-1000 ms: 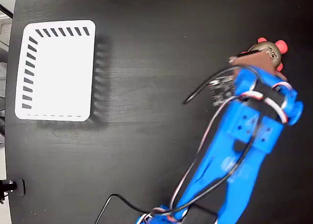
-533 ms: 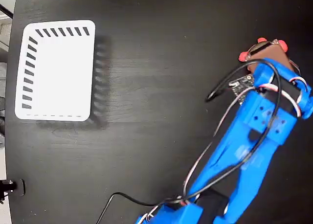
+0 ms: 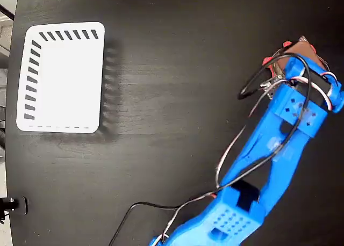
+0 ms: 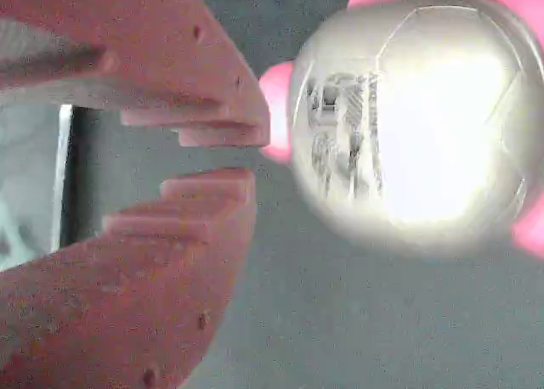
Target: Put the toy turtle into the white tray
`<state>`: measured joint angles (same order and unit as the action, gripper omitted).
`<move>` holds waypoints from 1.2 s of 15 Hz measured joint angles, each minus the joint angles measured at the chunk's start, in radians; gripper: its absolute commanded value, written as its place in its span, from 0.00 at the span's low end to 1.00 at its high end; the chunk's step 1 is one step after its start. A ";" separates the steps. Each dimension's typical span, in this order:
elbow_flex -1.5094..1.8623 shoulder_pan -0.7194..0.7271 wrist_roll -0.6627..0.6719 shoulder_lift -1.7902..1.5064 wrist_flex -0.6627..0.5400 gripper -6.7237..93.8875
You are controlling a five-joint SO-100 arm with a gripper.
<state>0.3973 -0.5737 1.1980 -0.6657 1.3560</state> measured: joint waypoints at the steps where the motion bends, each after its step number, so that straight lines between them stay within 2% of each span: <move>1: -0.044 -0.003 0.005 0.046 0.011 0.28; 6: -0.158 -0.026 0.058 0.149 0.038 0.55; 10: -0.216 -0.052 0.091 0.190 0.054 0.61; 18: -0.341 -0.084 0.129 0.308 0.071 0.64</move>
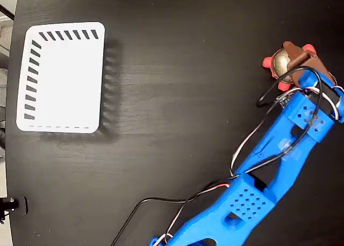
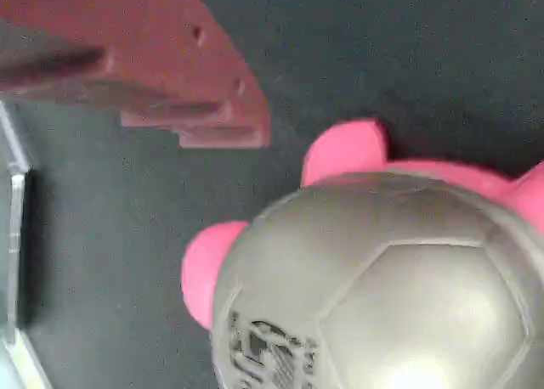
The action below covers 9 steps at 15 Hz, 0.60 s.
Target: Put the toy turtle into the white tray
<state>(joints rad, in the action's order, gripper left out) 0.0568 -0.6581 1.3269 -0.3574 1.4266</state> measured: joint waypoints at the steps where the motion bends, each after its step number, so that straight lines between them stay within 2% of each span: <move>1: -0.006 0.002 0.009 0.021 0.000 0.63; 6: -0.006 -0.003 0.029 0.089 0.018 0.62; 9: -0.006 -0.015 0.029 0.089 0.005 0.57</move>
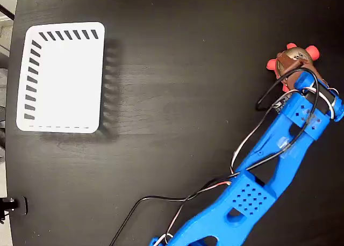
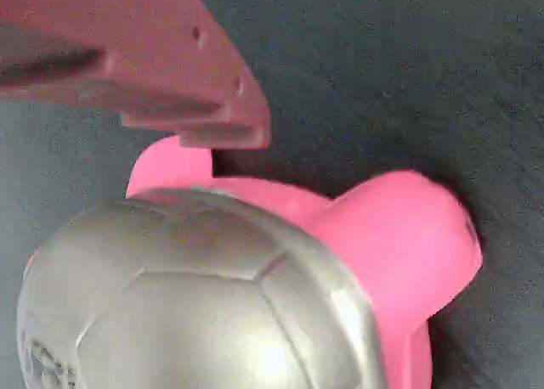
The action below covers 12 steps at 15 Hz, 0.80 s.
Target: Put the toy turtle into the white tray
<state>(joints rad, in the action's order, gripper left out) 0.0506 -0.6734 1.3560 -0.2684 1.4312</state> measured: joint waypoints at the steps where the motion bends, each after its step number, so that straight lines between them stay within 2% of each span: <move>1: 0.000 0.000 0.000 0.000 -0.008 0.55; 10: -0.005 0.000 -0.009 0.000 -0.032 0.07; 12: -0.005 0.000 -0.009 0.000 -0.034 0.04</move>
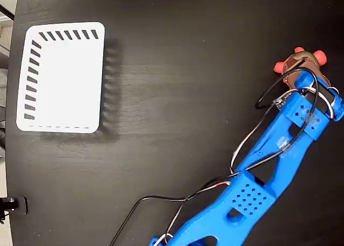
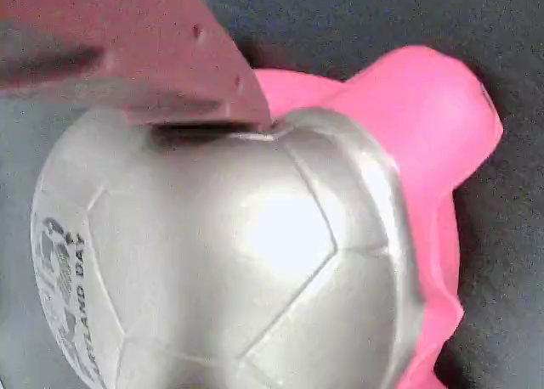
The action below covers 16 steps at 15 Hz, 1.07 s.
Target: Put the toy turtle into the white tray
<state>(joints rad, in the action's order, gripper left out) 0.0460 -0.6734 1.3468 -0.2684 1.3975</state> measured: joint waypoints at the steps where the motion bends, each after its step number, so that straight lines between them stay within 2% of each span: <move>1: 0.000 0.000 0.000 0.000 0.000 0.04; 9: 0.000 0.000 -0.051 -0.003 0.000 0.04; 16: 0.264 0.025 -0.253 -0.290 -0.034 0.04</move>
<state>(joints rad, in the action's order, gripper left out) 0.3099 -0.6489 1.0937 -0.5584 1.3637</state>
